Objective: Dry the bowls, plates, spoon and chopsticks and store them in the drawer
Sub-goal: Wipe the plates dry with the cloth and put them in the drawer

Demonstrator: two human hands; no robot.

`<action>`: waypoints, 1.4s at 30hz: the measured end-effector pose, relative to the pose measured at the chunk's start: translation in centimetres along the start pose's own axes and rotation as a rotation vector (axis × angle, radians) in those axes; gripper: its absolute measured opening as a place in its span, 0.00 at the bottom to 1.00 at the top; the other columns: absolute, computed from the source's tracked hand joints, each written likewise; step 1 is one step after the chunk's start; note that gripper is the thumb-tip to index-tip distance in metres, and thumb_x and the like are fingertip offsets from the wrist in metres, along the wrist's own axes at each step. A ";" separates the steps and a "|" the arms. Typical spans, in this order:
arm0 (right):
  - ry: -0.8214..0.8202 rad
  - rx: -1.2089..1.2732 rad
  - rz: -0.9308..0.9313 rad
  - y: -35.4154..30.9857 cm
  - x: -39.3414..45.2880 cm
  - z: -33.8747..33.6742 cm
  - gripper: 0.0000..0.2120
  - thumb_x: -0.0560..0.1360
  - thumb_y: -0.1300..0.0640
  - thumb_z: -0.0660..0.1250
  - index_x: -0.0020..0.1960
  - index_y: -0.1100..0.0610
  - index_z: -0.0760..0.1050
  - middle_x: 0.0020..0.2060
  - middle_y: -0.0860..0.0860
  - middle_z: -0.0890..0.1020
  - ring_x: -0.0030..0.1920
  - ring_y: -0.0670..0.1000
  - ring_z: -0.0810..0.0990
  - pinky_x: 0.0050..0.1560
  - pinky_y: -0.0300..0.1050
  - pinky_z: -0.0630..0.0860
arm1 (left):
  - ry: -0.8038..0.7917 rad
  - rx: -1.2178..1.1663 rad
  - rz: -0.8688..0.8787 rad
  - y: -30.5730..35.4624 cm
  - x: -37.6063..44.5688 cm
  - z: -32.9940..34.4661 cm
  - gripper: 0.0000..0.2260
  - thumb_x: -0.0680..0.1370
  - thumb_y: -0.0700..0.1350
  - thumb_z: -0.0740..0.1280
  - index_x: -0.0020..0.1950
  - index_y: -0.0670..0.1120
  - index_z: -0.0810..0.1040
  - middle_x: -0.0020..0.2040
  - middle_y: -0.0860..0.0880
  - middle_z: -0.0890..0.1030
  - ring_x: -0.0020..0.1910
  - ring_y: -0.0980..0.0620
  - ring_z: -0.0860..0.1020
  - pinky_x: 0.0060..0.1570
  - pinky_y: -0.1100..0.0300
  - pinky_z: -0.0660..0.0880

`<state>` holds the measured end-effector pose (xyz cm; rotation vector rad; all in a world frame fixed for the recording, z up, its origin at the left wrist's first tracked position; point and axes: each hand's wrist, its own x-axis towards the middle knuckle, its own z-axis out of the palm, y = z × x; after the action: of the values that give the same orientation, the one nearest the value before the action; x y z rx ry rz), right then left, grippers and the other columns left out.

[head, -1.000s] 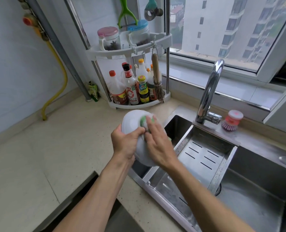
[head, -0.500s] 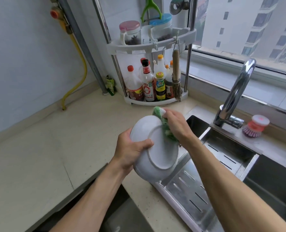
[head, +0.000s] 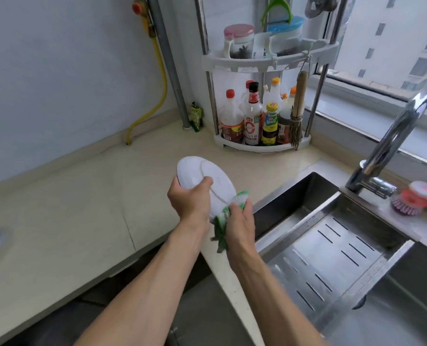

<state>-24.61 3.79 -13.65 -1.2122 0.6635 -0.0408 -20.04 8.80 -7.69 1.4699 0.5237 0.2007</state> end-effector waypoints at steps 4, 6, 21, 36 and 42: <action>0.036 0.083 -0.006 1.5 -3.6 3.9 0.24 0.80 0.54 0.54 0.76 0.50 0.63 0.65 0.52 0.77 0.64 0.57 0.76 0.66 0.59 0.74 | 0.038 -0.021 0.001 0.4 0.6 -5.0 0.15 0.68 0.36 0.75 0.48 0.51 0.78 0.46 0.51 0.82 0.45 0.52 0.82 0.42 0.59 0.79; 0.081 0.036 0.006 2.1 -4.5 4.9 0.24 0.77 0.53 0.52 0.72 0.52 0.68 0.64 0.53 0.77 0.63 0.56 0.76 0.65 0.57 0.74 | 0.043 -0.037 -0.035 0.4 0.2 -8.3 0.16 0.69 0.35 0.74 0.52 0.49 0.78 0.47 0.51 0.82 0.45 0.52 0.81 0.43 0.57 0.79; -0.536 -0.659 -0.336 11.5 -22.3 19.0 0.11 0.82 0.55 0.56 0.60 0.45 0.73 0.48 0.52 0.80 0.48 0.54 0.80 0.51 0.51 0.78 | -0.110 0.659 0.186 -3.0 -6.8 -43.9 0.14 0.67 0.41 0.78 0.47 0.48 0.76 0.41 0.55 0.78 0.39 0.53 0.74 0.34 0.66 0.68; -0.922 -1.297 0.406 28.8 -24.3 28.1 0.10 0.72 0.55 0.67 0.46 0.63 0.79 0.36 0.59 0.83 0.35 0.56 0.80 0.45 0.49 0.78 | -0.388 1.396 0.240 -12.6 -3.8 -63.7 0.10 0.75 0.41 0.65 0.54 0.52 0.75 0.45 0.47 0.82 0.45 0.45 0.77 0.39 0.55 0.64; -0.891 -1.385 0.420 39.6 -21.1 31.3 0.24 0.66 0.46 0.69 0.55 0.61 0.77 0.54 0.60 0.80 0.54 0.61 0.80 0.57 0.55 0.79 | -0.310 1.231 -0.011 -21.0 1.6 -69.7 0.19 0.71 0.60 0.74 0.53 0.49 0.78 0.61 0.51 0.80 0.70 0.53 0.70 0.76 0.50 0.57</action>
<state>-38.73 53.10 -32.86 -2.1104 0.0369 1.4349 -54.06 69.40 -29.48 2.6251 0.3944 -0.4485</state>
